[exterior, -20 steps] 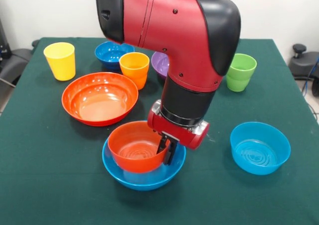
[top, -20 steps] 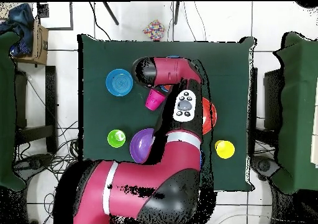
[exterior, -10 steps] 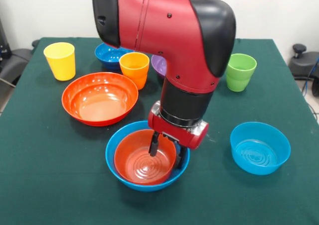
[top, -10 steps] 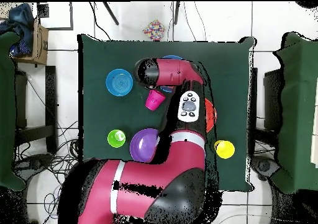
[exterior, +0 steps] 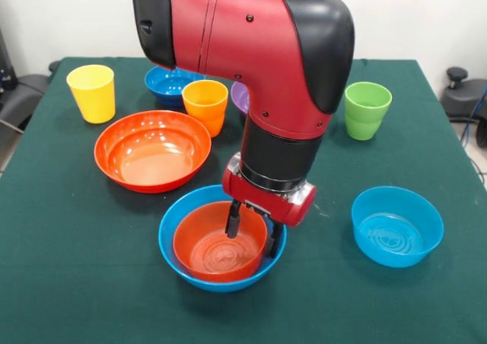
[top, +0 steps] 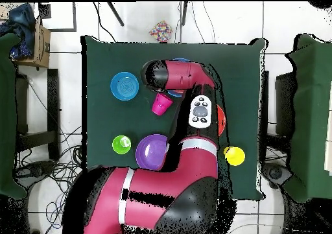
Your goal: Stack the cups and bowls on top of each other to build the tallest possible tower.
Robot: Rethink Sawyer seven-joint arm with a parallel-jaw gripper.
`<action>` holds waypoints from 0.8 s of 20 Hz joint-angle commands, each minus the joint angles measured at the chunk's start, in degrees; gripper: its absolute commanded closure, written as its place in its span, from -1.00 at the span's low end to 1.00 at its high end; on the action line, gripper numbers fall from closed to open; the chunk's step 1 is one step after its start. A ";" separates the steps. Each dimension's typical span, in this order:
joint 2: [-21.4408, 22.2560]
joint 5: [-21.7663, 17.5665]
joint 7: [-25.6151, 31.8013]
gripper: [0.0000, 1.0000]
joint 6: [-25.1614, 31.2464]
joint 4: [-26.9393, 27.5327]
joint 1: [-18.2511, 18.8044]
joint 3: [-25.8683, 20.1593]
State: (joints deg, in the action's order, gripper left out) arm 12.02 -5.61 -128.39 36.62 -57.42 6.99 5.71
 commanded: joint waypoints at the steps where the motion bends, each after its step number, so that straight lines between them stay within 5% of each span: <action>1: -0.96 -2.86 6.50 -1.00 -0.50 -4.03 0.51 -6.84; 16: 2.79 -1.46 7.78 -1.00 11.81 -1.87 -0.99 -5.48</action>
State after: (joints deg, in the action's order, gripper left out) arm 12.69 -5.61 -128.39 38.52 -57.42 6.83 5.64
